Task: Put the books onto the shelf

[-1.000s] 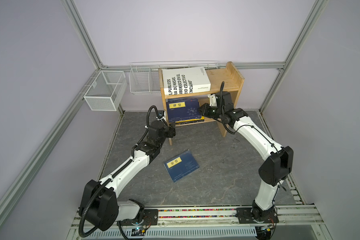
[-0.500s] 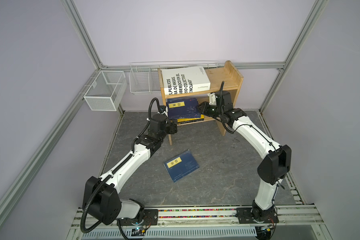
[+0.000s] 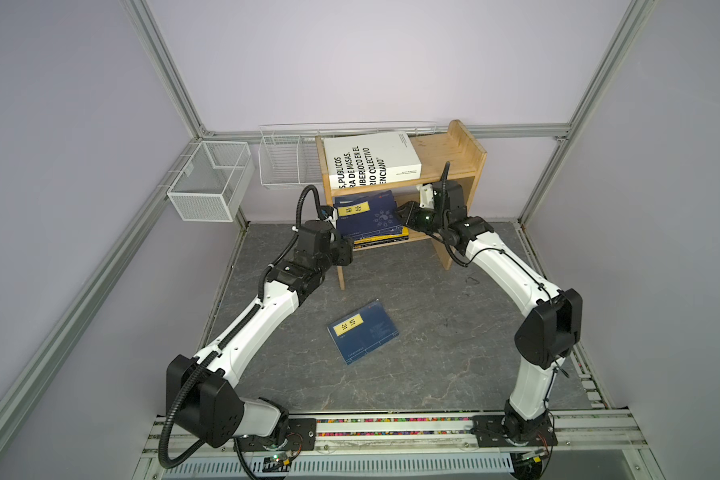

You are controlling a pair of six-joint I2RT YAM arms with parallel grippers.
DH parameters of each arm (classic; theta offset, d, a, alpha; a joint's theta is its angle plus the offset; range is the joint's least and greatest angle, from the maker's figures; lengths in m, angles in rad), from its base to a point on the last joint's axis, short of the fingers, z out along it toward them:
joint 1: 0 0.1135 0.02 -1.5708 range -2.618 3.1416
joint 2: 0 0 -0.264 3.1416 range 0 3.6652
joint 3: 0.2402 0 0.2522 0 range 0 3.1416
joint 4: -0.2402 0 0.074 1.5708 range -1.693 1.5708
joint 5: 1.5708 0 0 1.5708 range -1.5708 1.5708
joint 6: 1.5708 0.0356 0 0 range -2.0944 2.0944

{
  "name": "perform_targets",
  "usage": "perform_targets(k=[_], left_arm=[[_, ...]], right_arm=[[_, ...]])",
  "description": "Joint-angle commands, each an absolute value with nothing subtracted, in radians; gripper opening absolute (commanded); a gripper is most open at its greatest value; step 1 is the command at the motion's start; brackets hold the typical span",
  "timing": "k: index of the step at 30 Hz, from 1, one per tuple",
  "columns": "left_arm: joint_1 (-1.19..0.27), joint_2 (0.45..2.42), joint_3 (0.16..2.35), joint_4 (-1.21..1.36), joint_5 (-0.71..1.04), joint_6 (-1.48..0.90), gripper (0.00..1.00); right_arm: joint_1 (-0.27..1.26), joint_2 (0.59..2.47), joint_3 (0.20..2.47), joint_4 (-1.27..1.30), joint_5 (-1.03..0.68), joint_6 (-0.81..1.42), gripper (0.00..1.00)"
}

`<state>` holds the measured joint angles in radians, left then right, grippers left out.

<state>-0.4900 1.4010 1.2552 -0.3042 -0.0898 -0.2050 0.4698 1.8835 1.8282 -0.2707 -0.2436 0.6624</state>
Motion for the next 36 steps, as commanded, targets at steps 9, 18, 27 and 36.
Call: perform_targets(k=[9,18,27,36], left_arm=[[-0.471,1.445,1.249,-0.264,0.001,-0.135,0.71],[-0.471,1.476,1.255,-0.262,0.027,-0.105,0.65],[-0.471,1.472,1.237,-0.278,0.063,-0.063,0.71],[-0.476,1.479,1.237,-0.285,0.056,-0.034,0.75]], right_arm=[[0.478,1.896,1.824,-0.172,-0.295,0.679,0.26],[0.476,1.899,1.821,-0.169,-0.293,0.685,0.26],[0.474,1.899,1.819,-0.166,-0.297,0.692,0.26],[0.472,1.887,1.798,-0.155,-0.292,0.695,0.26]])
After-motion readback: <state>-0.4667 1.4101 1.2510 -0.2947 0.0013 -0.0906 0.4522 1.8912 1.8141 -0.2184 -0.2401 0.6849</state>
